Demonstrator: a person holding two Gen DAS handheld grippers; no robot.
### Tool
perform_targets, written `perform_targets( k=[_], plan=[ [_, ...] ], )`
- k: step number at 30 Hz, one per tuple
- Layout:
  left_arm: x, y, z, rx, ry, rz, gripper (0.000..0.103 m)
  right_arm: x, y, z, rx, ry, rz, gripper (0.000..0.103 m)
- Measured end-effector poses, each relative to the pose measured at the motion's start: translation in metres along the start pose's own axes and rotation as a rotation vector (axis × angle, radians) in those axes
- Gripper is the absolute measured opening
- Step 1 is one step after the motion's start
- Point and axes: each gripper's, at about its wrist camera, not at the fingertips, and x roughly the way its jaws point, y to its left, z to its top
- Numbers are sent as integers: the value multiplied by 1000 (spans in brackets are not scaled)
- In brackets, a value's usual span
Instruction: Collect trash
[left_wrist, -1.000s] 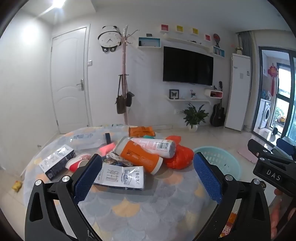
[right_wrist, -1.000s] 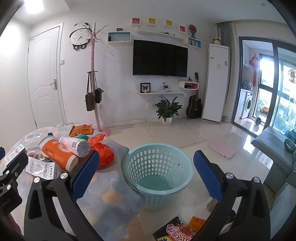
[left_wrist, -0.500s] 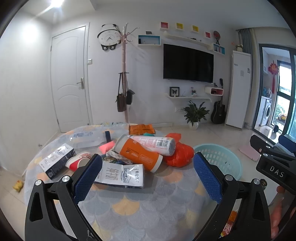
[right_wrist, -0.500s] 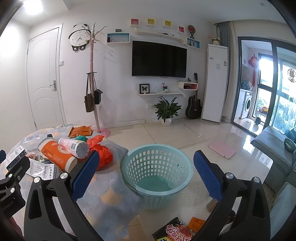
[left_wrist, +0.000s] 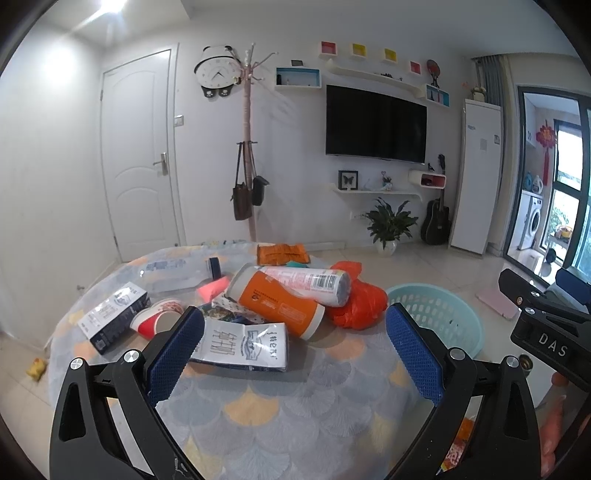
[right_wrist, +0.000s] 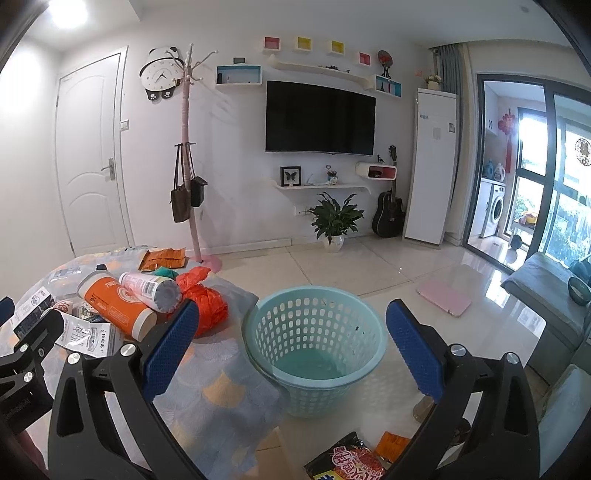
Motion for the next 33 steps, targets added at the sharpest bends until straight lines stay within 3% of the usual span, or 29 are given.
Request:
perform_targets(
  k=[33],
  plan=[
    [3, 20, -2, -49, -2, 0, 94, 9, 19, -4, -32, 10, 10, 92]
  ],
)
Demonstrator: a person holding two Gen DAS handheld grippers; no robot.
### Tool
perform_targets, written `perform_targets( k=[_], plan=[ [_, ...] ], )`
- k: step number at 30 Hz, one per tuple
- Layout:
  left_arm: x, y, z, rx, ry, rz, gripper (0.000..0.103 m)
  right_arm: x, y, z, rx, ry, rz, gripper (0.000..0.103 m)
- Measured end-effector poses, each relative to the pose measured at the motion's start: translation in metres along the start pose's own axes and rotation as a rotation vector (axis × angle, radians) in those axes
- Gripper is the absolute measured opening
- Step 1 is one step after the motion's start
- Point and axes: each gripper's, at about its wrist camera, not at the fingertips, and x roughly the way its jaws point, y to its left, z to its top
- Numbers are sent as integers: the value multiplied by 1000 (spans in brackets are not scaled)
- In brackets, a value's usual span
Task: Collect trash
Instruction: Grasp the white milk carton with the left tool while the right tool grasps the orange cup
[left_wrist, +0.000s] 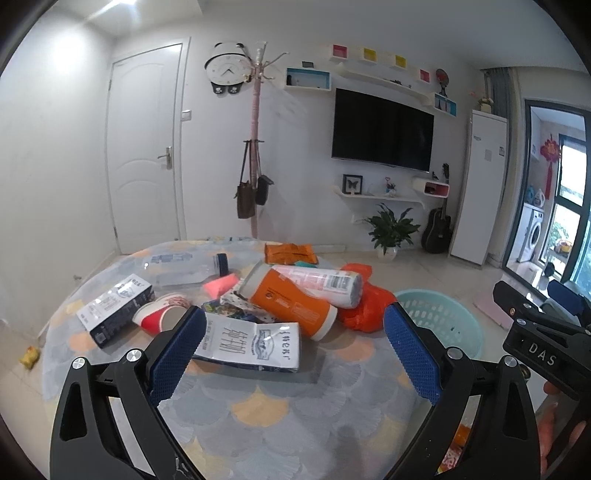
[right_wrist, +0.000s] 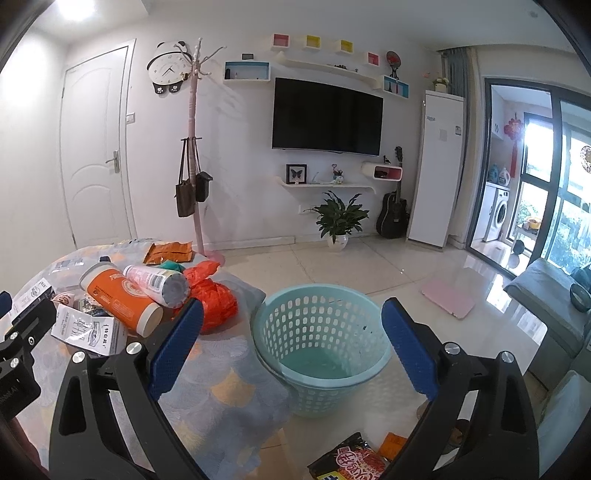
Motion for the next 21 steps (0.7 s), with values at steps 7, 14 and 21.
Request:
perform_targets(
  k=[7, 14, 21],
  plan=[
    [6, 12, 0, -24, 8, 14, 94, 6, 14, 0, -23, -7, 10, 92],
    [14, 31, -2, -51, 26, 15, 94, 14, 24, 0, -25, 9, 55, 92],
    [20, 80, -8, -85, 46, 53, 93, 30, 53, -7, -74, 43, 122, 74]
  ],
)
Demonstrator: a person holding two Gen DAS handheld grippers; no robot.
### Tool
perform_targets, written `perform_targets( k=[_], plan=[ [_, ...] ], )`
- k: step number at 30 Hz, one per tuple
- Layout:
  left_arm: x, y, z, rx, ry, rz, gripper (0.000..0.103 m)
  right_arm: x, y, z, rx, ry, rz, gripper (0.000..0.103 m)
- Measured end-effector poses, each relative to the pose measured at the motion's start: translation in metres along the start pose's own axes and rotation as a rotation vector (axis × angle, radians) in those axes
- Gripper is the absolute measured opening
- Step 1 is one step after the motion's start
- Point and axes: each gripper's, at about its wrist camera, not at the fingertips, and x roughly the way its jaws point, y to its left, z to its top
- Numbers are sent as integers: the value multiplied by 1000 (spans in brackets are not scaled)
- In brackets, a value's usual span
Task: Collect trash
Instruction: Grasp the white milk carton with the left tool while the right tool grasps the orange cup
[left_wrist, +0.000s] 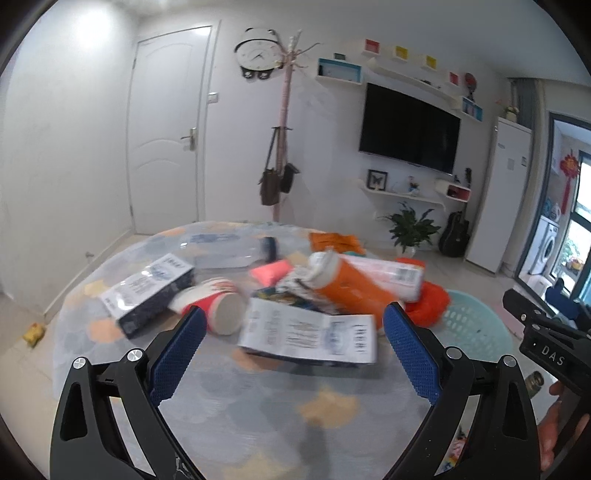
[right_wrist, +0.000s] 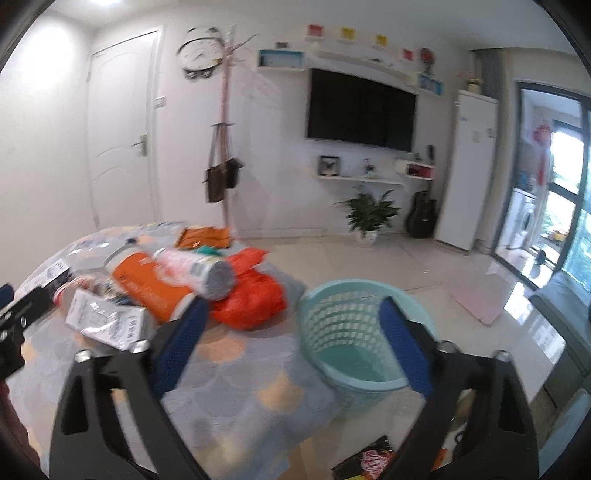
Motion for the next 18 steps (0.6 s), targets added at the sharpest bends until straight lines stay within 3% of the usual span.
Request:
perform_targets(
  k=[1, 2, 7, 12, 18],
  plan=[
    [2, 7, 1, -7, 8, 1, 93, 7, 9, -1, -15, 22, 42, 62],
    [5, 19, 2, -22, 21, 8, 93, 12, 16, -2, -25, 43, 77, 55],
    [19, 72, 12, -52, 64, 97, 91, 37, 38, 4, -49, 76, 170, 55],
    [50, 127, 24, -19, 122, 186, 91, 57, 66, 16, -115, 82, 266, 55],
    [92, 166, 33, -28, 228, 110, 92, 72, 115, 22, -211, 93, 338, 55]
  ],
)
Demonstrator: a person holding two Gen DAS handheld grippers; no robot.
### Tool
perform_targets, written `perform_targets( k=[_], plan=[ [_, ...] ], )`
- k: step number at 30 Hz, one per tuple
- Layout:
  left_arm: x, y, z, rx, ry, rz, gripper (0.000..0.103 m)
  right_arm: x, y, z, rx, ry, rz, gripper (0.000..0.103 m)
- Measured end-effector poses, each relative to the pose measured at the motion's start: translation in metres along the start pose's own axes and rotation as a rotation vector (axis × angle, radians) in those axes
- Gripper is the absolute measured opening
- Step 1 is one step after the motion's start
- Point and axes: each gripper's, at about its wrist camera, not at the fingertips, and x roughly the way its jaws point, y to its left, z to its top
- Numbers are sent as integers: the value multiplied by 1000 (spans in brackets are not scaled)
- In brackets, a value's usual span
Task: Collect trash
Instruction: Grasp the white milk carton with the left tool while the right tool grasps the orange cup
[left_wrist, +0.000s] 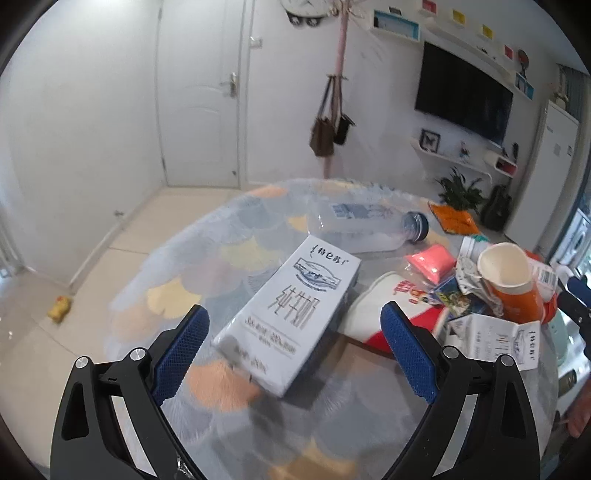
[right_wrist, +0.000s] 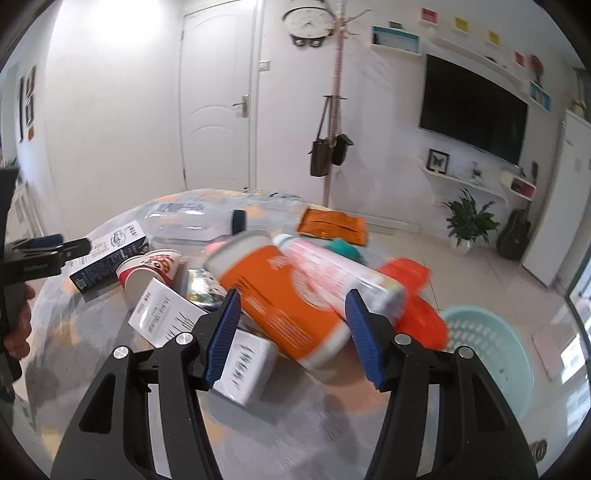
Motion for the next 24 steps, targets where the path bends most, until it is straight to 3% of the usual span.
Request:
perform_targets(
  k=[7, 11, 15, 18, 24],
  plan=[
    [36, 7, 6, 81, 89, -10, 92, 37, 19, 3, -65, 58, -17, 68],
    [53, 6, 6, 98, 138, -22, 90, 54, 25, 2, -100, 94, -42, 69],
    [64, 3, 5, 90, 165, -64, 80, 64, 26, 2, -107, 108, -60, 68],
    [64, 1, 7, 74, 165, -89, 62, 70, 26, 4, -114, 114, -79, 63],
    [44, 4, 1, 21, 134, -107, 56, 58, 25, 12, -119, 82, -42, 43]
  ],
)
